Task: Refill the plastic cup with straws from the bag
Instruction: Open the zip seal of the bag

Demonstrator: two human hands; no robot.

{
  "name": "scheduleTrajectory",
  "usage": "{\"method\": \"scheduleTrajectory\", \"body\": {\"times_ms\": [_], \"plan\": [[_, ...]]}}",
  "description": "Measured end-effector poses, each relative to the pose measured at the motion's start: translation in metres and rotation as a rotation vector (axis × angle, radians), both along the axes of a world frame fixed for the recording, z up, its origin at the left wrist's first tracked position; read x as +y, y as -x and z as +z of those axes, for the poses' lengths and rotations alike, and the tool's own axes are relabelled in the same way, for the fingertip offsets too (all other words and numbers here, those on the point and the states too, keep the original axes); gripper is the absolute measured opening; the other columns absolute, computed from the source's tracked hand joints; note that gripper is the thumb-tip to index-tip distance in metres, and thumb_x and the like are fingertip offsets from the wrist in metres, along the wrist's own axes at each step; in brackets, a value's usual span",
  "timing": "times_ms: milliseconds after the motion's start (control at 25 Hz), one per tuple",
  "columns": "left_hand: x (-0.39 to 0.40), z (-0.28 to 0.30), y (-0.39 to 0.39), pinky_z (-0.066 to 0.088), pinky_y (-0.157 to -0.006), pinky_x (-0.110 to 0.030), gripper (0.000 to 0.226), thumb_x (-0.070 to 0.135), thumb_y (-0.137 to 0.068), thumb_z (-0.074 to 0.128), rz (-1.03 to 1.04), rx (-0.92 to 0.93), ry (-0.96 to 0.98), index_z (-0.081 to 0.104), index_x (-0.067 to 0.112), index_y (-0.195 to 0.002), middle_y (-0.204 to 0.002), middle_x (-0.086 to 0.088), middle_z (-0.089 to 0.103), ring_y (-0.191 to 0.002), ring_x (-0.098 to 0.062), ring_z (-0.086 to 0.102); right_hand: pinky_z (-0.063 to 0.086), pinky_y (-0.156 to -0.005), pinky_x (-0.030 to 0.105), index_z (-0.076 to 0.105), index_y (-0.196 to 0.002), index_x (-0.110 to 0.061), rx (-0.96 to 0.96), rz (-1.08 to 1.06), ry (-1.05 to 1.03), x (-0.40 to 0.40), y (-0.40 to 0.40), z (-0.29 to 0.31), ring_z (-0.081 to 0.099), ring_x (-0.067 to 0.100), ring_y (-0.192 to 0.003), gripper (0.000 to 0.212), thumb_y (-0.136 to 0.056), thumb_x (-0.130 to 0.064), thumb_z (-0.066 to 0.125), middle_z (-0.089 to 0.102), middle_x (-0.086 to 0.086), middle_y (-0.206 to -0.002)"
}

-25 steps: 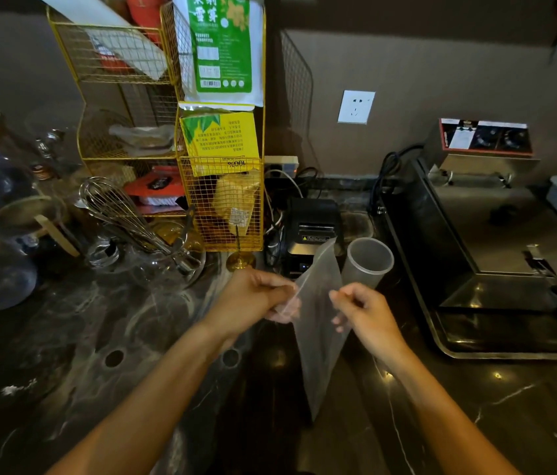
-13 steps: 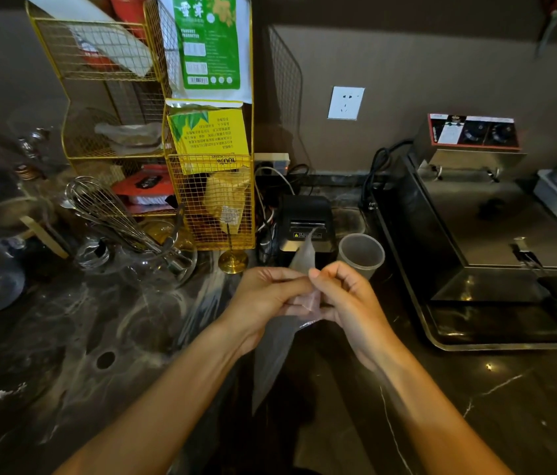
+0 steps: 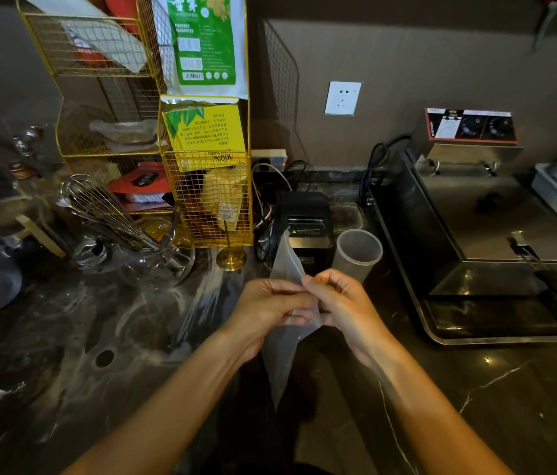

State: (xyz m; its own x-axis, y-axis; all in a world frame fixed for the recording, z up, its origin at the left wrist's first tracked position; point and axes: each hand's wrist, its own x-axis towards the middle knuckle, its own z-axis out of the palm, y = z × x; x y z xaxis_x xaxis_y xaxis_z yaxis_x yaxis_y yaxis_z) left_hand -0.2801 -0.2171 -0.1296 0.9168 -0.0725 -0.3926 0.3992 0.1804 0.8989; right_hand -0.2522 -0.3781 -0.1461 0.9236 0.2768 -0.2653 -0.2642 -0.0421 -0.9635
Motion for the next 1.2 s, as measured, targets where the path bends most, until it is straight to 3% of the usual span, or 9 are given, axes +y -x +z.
{"method": "scheduleTrajectory", "body": {"times_ms": [200,320,400,560,760,960,1200], "plan": [[0.001,-0.005,0.003,0.064,-0.070,-0.022,0.017,0.004,-0.085,0.077,-0.022,0.016,0.048,0.080,0.007,-0.102,-0.097,-0.014,0.081,-0.081,-0.017,0.079,0.064,-0.080,0.042,0.063,-0.106,0.004,0.045,0.053,-0.071,-0.008,-0.002,-0.002,0.075,0.040,-0.097,0.031,-0.101,-0.027,0.066,0.072,0.029,-0.104],[0.004,-0.006,0.005,0.064,-0.071,-0.023,0.020,0.003,-0.083,0.077,-0.025,0.042,0.098,0.080,0.007,-0.102,-0.101,-0.016,0.081,-0.084,-0.019,0.080,0.064,-0.083,0.046,0.064,-0.106,0.002,0.055,0.081,-0.073,-0.011,-0.003,-0.004,0.074,0.040,-0.097,0.029,-0.100,-0.027,0.067,0.070,0.028,-0.098],[0.005,-0.004,0.005,0.065,-0.071,-0.024,0.020,0.001,-0.083,0.075,-0.026,0.066,0.132,0.080,0.007,-0.101,-0.101,-0.017,0.081,-0.084,-0.019,0.080,0.063,-0.086,0.050,0.066,-0.105,-0.003,0.049,0.090,-0.076,-0.011,-0.002,-0.006,0.073,0.032,-0.093,0.023,-0.100,-0.025,0.067,0.071,0.017,-0.094],[0.008,-0.002,0.004,0.065,-0.073,-0.026,0.023,0.002,-0.079,0.076,-0.032,0.095,0.176,0.081,0.008,-0.101,-0.102,-0.017,0.081,-0.086,-0.020,0.080,0.063,-0.088,0.049,0.063,-0.112,0.003,0.045,0.102,-0.077,-0.013,-0.002,-0.006,0.075,0.034,-0.100,0.027,-0.102,-0.022,0.064,0.074,0.021,-0.106],[0.006,-0.003,0.004,0.065,-0.069,-0.023,0.021,-0.003,-0.084,0.072,0.003,0.085,0.144,0.081,0.008,-0.100,-0.101,-0.019,0.081,-0.082,-0.020,0.080,0.066,-0.082,0.044,0.063,-0.112,0.003,0.014,0.094,-0.007,-0.012,-0.003,-0.003,0.077,0.038,-0.099,0.019,-0.103,-0.014,0.060,0.075,0.027,-0.107],[0.004,-0.002,0.005,0.064,-0.067,-0.022,0.018,-0.001,-0.086,0.072,0.008,0.080,0.110,0.080,0.009,-0.098,-0.097,-0.017,0.081,-0.078,-0.019,0.080,0.063,-0.087,0.056,0.068,-0.103,-0.004,-0.107,0.080,0.145,-0.009,-0.005,-0.001,0.077,0.040,-0.094,0.010,-0.103,-0.010,0.060,0.075,0.028,-0.101],[0.003,-0.003,0.003,0.063,-0.068,-0.021,0.020,0.004,-0.085,0.076,0.002,0.015,0.044,0.080,0.009,-0.104,-0.096,-0.014,0.082,-0.078,-0.014,0.079,0.063,-0.088,0.054,0.070,-0.104,-0.003,-0.086,0.082,0.083,-0.008,-0.001,0.001,0.076,0.038,-0.098,0.018,-0.103,-0.019,0.062,0.076,0.025,-0.102]]}}
